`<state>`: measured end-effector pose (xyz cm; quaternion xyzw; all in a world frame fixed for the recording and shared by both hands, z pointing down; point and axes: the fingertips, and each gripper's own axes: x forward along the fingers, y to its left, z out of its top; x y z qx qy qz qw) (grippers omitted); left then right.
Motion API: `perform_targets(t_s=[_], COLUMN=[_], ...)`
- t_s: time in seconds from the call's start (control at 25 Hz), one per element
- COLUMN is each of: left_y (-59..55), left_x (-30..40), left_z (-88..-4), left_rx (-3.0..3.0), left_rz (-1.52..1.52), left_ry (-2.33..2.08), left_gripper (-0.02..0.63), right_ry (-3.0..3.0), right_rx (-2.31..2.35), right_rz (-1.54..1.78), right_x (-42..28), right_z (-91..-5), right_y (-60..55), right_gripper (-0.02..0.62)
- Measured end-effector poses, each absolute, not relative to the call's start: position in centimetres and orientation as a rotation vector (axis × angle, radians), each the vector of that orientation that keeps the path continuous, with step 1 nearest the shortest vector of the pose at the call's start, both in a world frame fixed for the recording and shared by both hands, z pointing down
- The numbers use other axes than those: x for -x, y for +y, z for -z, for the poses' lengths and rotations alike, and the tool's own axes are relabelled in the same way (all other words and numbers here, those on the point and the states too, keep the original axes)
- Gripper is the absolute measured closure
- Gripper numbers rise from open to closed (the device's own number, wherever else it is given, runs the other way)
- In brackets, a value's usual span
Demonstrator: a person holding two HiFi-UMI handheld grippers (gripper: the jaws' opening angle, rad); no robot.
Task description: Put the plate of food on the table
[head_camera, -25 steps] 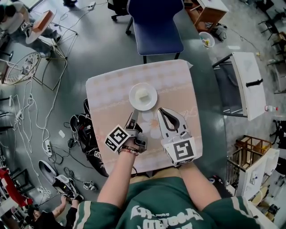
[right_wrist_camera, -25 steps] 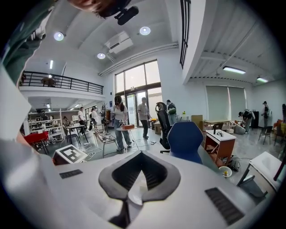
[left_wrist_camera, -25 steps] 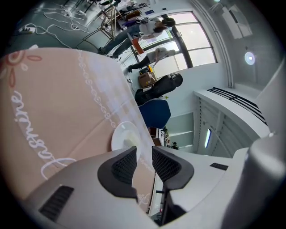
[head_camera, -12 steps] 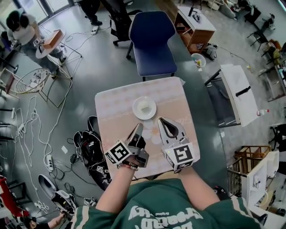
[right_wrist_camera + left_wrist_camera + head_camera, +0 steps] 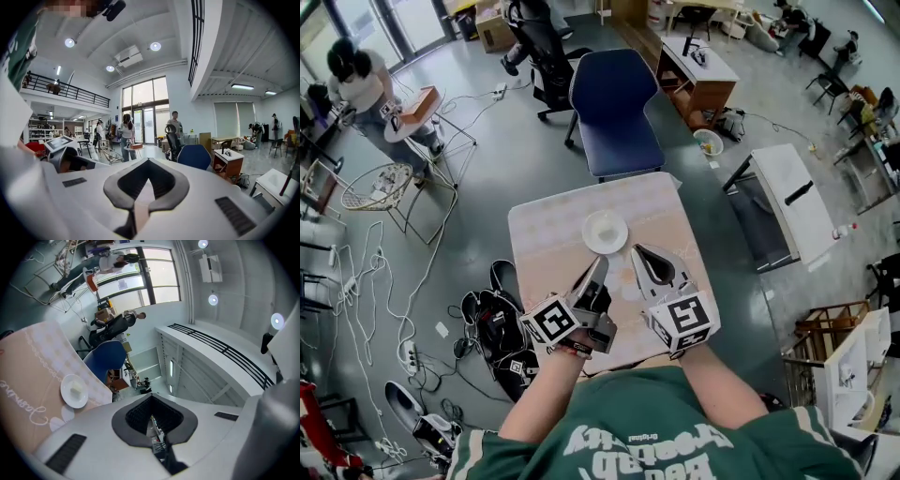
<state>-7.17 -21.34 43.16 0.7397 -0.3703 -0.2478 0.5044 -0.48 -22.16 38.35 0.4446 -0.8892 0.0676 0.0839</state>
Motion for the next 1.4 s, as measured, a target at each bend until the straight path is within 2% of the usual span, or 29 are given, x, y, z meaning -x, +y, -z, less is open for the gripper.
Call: perform_targets(t_s=[0.32,0.8,1.4], left_y=[-19.2,-17.2,-17.4], left_x=[7.0,5.7,7.0], left_z=[-40.0,-37.9,-35.8], left_rx=[-1.987,-2.441,-2.825], left_rz=[0.504,0.082,-0.304], left_ry=[-0.882,-1.044,-1.319], left_gripper=[0.597,0.598,0.598], right_ry=[-2.723,-2.727,-2.732], right_rx=[-1.271,-1.155,-1.051], right_rz=[-0.209,-0.174,-0.123], right_x=[0.9,1.1,0.7], right_z=[-35.9,-35.9,-37.4], right_y=[-20.5,-18.5,-17.6], right_gripper=[0.580,0.580,0.581])
